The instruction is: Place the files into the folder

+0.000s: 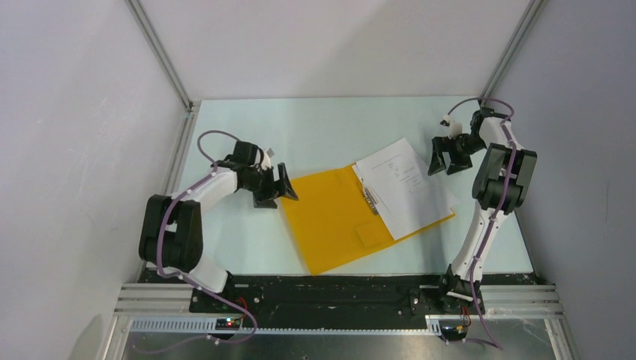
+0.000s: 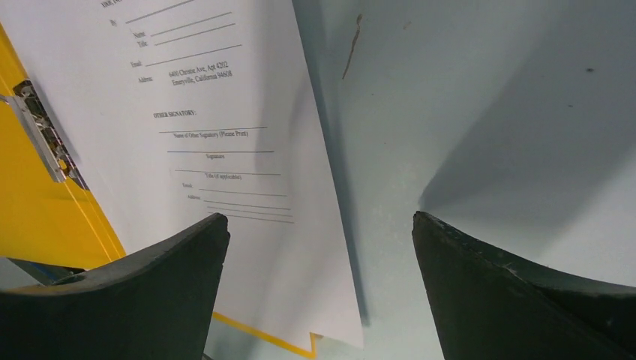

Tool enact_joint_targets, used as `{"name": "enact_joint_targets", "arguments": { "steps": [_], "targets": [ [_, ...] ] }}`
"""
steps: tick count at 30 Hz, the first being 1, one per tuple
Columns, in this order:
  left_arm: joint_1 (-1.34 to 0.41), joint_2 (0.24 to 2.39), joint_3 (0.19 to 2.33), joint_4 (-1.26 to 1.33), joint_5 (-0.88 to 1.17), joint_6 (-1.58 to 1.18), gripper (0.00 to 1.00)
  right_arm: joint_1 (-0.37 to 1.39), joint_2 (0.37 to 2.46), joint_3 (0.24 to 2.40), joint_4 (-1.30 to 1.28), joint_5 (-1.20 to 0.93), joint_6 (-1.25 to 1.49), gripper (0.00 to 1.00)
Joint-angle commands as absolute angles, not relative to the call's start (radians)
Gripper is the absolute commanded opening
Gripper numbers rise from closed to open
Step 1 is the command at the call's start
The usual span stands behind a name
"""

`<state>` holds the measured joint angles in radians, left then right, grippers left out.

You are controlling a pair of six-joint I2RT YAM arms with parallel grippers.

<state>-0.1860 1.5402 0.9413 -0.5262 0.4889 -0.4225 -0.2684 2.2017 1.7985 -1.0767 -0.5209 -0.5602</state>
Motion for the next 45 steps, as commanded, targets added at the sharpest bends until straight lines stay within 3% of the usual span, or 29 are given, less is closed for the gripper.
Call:
{"name": "enact_joint_targets", "arguments": {
  "steps": [1, 14, 25, 32, 34, 39, 42, 45],
  "targets": [
    [-0.202, 1.611, 0.949, -0.495, 0.508, -0.391, 0.87, -0.258, 2.240, 1.822, -1.109, -0.558, -0.600, 0.96],
    [-0.203, 1.746, 1.103, -0.432, 0.537, -0.424, 0.66, -0.194, 2.075, 1.528, -1.113, -0.596, -0.581, 0.93],
    [-0.203, 1.811, 1.180, -0.411, 0.566, -0.434, 0.53, -0.077, 1.942, 1.457, -1.083, -0.534, -0.502, 0.92],
    [-0.172, 1.826, 1.235, -0.412, 0.546, -0.389, 0.47, -0.111, 1.925, 1.509, -1.082, -0.408, -0.458, 0.95],
    [-0.159, 1.840, 1.263, -0.420, 0.530, -0.362, 0.50, -0.123, 1.944, 1.552, -1.092, -0.388, -0.472, 0.95],
    [-0.152, 1.871, 1.298, -0.447, 0.525, -0.336, 0.74, -0.115, 2.079, 1.799, -1.128, -0.427, -0.528, 0.94],
    [-0.153, 1.864, 1.297, -0.472, 0.530, -0.316, 0.81, -0.074, 2.150, 1.982, -1.193, -0.508, -0.670, 0.92],
    [-0.149, 1.829, 1.284, -0.502, 0.536, -0.287, 0.89, -0.014, 2.185, 2.031, -1.174, -0.553, -0.850, 0.91]
  ]
}}
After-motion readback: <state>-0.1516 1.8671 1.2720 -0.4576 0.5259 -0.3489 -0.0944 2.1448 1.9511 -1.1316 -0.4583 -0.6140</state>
